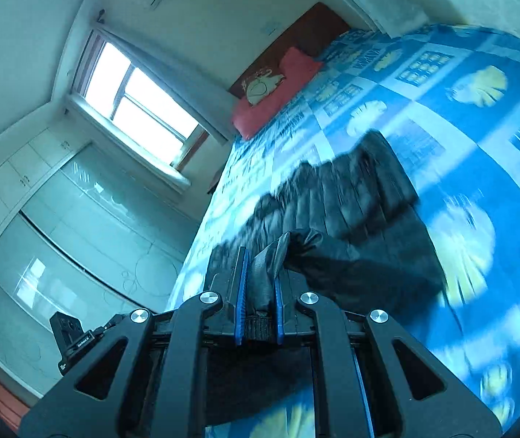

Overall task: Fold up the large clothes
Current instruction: 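Lift the hem with both tools and fold it toward the collar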

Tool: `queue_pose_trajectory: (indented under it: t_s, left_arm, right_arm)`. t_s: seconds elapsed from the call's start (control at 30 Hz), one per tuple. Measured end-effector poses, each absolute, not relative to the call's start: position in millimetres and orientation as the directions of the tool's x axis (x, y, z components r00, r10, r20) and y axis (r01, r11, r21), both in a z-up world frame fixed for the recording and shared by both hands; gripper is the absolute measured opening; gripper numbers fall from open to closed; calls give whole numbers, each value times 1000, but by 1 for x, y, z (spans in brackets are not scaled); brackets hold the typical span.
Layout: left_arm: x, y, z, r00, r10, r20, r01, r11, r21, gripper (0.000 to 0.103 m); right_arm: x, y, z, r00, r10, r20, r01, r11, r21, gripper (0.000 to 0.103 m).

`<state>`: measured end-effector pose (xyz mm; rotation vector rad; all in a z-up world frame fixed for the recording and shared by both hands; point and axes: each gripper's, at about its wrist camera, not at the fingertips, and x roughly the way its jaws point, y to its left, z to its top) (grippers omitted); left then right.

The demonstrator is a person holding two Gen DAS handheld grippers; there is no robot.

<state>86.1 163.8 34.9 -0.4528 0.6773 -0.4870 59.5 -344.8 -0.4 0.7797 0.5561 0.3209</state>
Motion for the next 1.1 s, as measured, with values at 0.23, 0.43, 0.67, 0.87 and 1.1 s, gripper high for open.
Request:
queue_pose_trajectory:
  t_s: [0.23, 0.43, 0.67, 0.87, 1.1]
  left_arm:
    - [193, 170, 26, 698, -513, -499, 191, 805, -561, 15]
    - [281, 164, -10, 669, -474, -572, 107, 823, -557, 15]
    - [353, 158, -63, 615, -434, -659, 36, 850, -525, 15]
    - [376, 153, -106, 567, -414, -712, -6, 863, -506, 17]
    - [382, 147, -120, 571, -401, -716, 15, 878, -479, 18]
  right_arm:
    - [180, -367, -11, 807, 488, -331, -25, 589, 808, 12]
    - [280, -369, -48, 769, 495, -404, 58, 576, 816, 12]
    - [350, -374, -107, 716, 482, -505, 176, 575, 799, 13]
    - [374, -373, -151, 677, 470, -566, 234, 591, 772, 12]
    - [376, -368, -158, 677, 444, -586, 220, 638, 738, 12]
